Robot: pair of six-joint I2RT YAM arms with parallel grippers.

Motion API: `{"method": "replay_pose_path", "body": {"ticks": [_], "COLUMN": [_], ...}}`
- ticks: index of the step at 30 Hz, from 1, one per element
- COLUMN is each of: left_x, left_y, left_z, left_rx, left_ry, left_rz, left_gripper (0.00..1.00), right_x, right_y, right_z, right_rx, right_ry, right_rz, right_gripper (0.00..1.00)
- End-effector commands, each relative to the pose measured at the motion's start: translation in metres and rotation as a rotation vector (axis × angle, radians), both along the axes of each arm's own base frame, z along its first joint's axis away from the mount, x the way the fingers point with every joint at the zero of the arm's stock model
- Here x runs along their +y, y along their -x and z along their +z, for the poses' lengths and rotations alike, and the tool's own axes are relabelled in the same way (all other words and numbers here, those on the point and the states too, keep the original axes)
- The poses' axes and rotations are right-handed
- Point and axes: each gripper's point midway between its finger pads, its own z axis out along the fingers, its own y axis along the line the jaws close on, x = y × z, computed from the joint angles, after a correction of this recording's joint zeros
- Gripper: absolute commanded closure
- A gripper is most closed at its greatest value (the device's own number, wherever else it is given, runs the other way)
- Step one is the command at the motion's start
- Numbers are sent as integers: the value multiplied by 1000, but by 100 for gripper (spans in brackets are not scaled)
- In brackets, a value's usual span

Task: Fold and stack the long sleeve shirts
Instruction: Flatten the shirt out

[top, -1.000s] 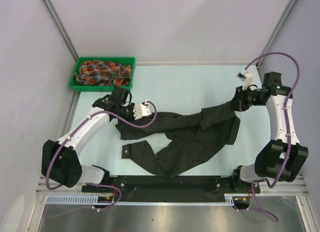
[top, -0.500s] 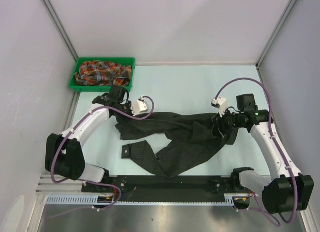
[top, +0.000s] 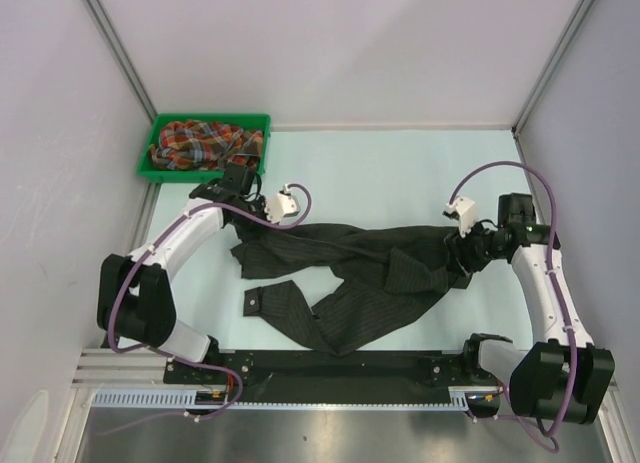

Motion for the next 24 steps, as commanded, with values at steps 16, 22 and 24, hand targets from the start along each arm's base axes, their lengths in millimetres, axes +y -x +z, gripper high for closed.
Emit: {"method": "replay_pose_path", "body": {"ticks": [16, 22, 24], "left_x": [19, 17, 17], "left_y": [-43, -46, -46], "left_z": [-4, -5, -5], "left_rx": [73, 79, 82], "left_ry": [93, 97, 101], "left_rz": [174, 180, 178], "left_gripper": [100, 100, 100], "right_x": [-39, -19, -17], "right_y": [12, 36, 39], "right_z": [-34, -55, -60], "right_rx": [-97, -148, -169], "right_ry": [154, 115, 136], "right_rz": [251, 383, 422], "right_gripper": [53, 54, 54]}}
